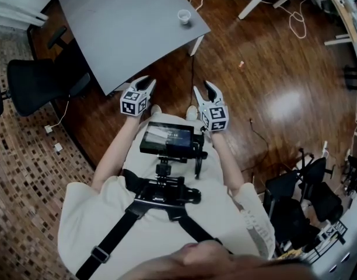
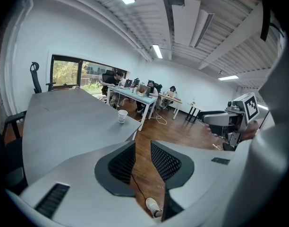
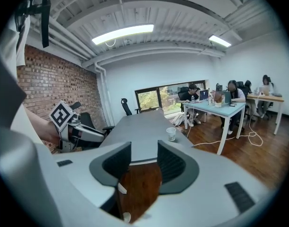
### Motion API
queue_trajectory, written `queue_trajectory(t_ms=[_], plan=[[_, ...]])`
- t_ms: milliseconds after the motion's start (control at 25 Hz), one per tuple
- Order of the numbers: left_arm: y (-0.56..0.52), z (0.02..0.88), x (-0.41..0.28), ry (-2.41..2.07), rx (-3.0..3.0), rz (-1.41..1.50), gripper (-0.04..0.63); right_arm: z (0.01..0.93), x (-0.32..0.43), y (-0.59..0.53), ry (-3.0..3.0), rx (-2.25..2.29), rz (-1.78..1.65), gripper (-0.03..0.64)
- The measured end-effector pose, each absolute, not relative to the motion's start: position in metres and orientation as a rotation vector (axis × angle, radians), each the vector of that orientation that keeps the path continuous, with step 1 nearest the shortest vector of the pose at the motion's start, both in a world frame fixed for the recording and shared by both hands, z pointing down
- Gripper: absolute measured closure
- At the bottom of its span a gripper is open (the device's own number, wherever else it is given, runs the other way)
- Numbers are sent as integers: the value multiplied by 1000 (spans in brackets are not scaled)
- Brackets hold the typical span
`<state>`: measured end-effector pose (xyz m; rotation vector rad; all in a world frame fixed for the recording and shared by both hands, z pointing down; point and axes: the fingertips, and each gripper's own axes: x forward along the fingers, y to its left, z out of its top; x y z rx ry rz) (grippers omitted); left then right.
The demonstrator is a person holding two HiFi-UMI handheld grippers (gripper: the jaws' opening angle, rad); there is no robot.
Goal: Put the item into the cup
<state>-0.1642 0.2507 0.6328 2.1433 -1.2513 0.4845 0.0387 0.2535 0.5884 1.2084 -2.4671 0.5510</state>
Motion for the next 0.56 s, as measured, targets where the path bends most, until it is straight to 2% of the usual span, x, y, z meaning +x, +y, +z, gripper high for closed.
queue_trajectory(t_ms=[560], plan=[[230,628,-163,-1238,2167,489,491,586,42,236,-2465,1245,541,430]])
